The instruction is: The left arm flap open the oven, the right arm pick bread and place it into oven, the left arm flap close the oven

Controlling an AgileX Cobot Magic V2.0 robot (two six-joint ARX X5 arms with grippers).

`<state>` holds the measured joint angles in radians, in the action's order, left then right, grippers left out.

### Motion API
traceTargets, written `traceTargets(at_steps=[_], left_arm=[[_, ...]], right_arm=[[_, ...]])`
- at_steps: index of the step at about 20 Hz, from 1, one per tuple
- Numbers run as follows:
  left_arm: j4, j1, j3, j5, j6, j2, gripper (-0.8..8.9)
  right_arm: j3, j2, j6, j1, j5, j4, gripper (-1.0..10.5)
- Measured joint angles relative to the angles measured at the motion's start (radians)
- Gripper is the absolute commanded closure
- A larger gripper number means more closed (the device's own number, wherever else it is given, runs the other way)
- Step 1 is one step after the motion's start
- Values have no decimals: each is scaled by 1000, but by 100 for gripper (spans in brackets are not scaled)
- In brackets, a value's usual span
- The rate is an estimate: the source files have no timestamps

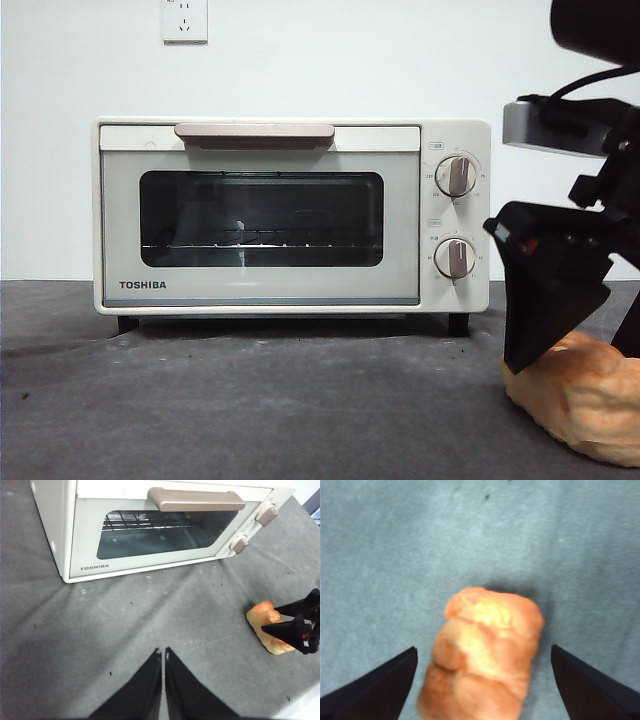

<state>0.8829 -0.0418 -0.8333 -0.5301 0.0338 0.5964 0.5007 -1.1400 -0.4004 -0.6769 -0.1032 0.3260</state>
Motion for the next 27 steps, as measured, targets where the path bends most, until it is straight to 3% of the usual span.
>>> traceTargets(at_steps=[6, 10, 17, 22, 27], left_arm=[[0, 0, 0, 0, 0, 0, 797], [0, 0, 0, 0, -2, 0, 797], [-45, -37, 0, 0, 4, 0, 796], [-198, -110, -11, 1, 86, 48, 795], [-299, -232, -106, 127, 119, 231, 795]], right_arm=[[0, -11, -21, -5, 0, -2, 764], [0, -11, -25, -5, 0, -2, 816], [16, 121, -26, -5, 2, 23, 821], [96, 262, -15, -5, 1, 131, 820], [197, 335, 7, -5, 1, 208, 820]])
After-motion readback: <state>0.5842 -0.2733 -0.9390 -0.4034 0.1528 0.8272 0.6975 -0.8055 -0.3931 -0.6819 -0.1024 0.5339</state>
